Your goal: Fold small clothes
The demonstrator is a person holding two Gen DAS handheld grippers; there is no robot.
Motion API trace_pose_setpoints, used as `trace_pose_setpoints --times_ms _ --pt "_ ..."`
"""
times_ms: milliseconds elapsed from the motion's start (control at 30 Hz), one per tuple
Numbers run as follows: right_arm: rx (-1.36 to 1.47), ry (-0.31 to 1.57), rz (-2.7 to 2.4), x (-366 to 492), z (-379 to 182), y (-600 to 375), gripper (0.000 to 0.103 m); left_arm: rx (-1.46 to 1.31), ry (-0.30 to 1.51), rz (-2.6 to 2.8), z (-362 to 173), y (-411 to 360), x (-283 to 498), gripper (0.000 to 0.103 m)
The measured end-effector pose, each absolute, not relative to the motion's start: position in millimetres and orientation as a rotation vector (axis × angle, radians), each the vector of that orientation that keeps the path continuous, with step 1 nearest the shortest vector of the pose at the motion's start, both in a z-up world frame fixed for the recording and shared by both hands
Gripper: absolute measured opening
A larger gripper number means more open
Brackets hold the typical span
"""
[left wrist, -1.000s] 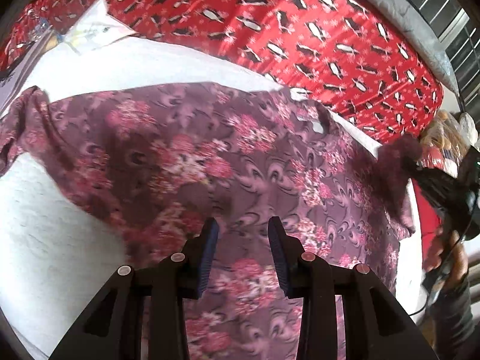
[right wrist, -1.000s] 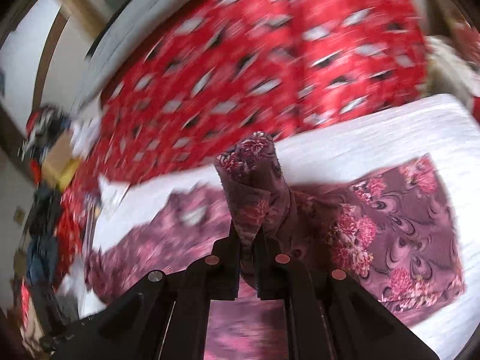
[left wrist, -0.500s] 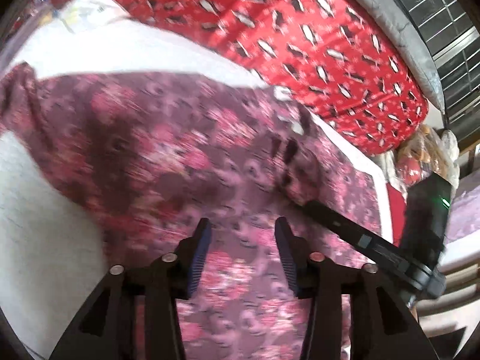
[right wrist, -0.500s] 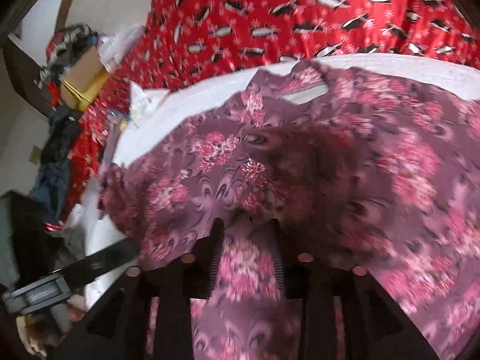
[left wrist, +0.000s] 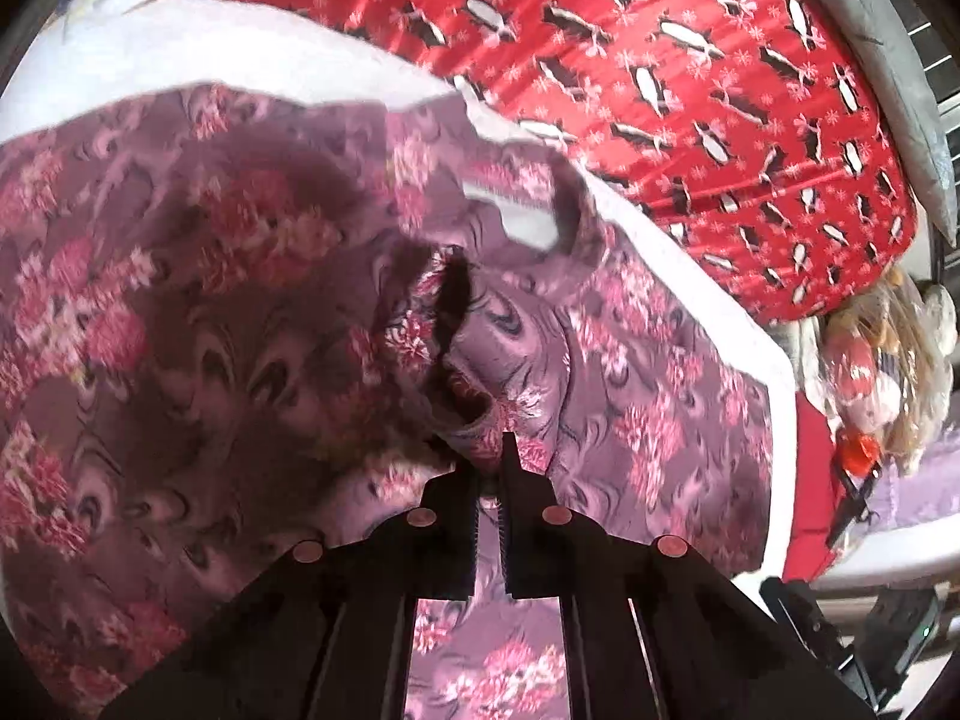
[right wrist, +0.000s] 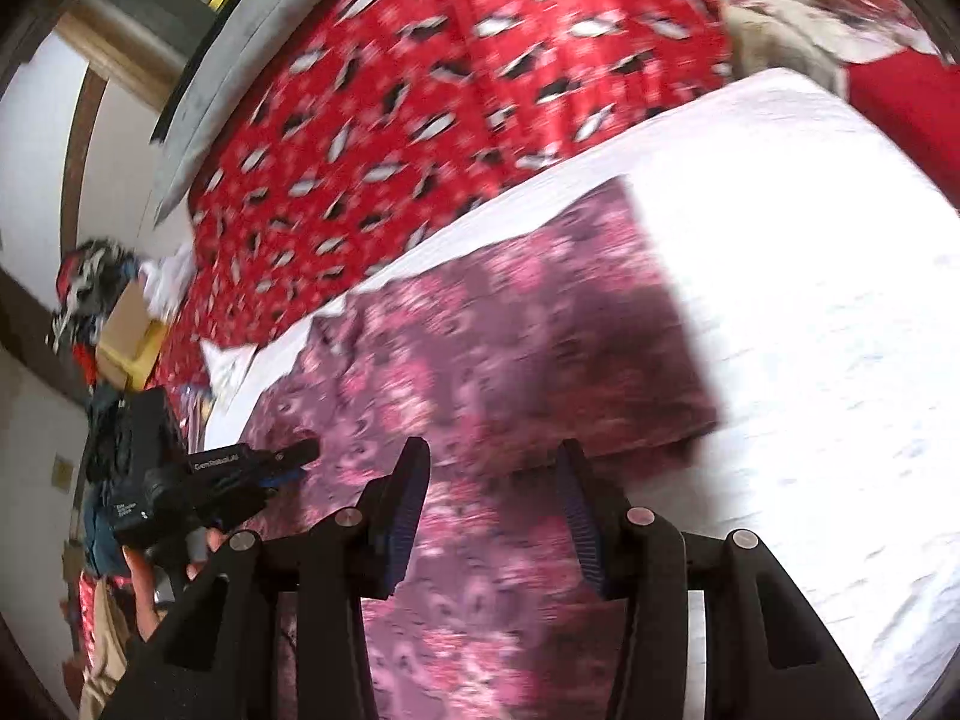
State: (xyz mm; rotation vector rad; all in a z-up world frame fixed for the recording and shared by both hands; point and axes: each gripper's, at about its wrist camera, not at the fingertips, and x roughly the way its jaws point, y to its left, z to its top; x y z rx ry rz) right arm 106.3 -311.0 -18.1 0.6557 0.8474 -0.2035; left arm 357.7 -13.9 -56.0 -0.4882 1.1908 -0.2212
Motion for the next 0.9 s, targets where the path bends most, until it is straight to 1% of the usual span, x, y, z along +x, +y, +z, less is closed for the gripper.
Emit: trace_pose_setpoints --times_ms 133,200,233,333,433,467,500,533,567,667,700,733,800,867,900 --pt "0.689 0.795 -0.266 93.9 -16.8 -343.6 0.046 -0.463 1.043 -0.2 -18.4 6.0 338.8 0.004" --pt "0.71 0.775 -0.3 90.3 -17.8 -358.2 0.047 -0.445 0.974 -0.159 -2.0 27.8 325.9 0.004" --pt "0.727 0.767 -0.317 91.1 -20.4 -364.6 0.047 -0.439 0.964 -0.144 0.6 37.1 323.2 0.004" --pt "0.763 0.785 -0.318 101.3 -33.3 -370.4 0.048 -0.435 0.996 -0.092 -7.1 59.3 316.4 0.004" --pt "0.769 0.847 -0.288 122.5 -53.9 -360.2 0.048 -0.449 1.072 -0.057 -29.7 73.9 313.6 0.004" --pt "0.775 0.864 -0.267 129.6 -60.5 -355.0 0.046 -0.458 1.092 -0.06 -35.2 73.0 315.7 0.004" --pt "0.784 0.887 -0.235 137.6 -67.2 -349.3 0.04 -0.457 1.118 -0.062 -41.6 71.1 314.7 0.004" --pt "0.785 0.9 -0.212 142.8 -70.5 -344.6 0.012 -0.446 1.128 -0.065 -42.9 71.9 314.0 0.005" --pt "0.769 0.914 -0.199 147.6 -70.8 -338.6 0.005 -0.427 1.135 -0.073 -44.6 72.2 313.9 0.005" --pt "0.707 0.847 -0.205 143.9 -55.1 -328.7 0.005 -0.391 1.111 -0.104 -42.6 76.4 317.0 0.006" --pt "0.709 0.799 -0.205 136.4 -47.8 -329.1 0.005 -0.409 1.09 -0.114 -39.0 80.5 314.5 0.006" --pt "0.694 0.792 -0.219 132.5 -45.6 -328.8 0.005 -0.435 1.077 -0.119 -35.8 86.3 314.8 0.006" --pt "0.613 0.881 -0.247 136.7 -53.2 -324.5 0.009 -0.509 1.057 -0.107 -31.8 99.6 310.4 0.006" --pt "0.548 0.986 -0.294 141.2 -61.6 -320.5 0.01 -0.558 1.036 -0.118 -29.0 116.6 298.2 0.006" --pt "0.547 0.967 -0.298 140.0 -57.8 -319.0 0.01 -0.58 1.021 -0.125 -27.2 120.0 296.5 0.006"
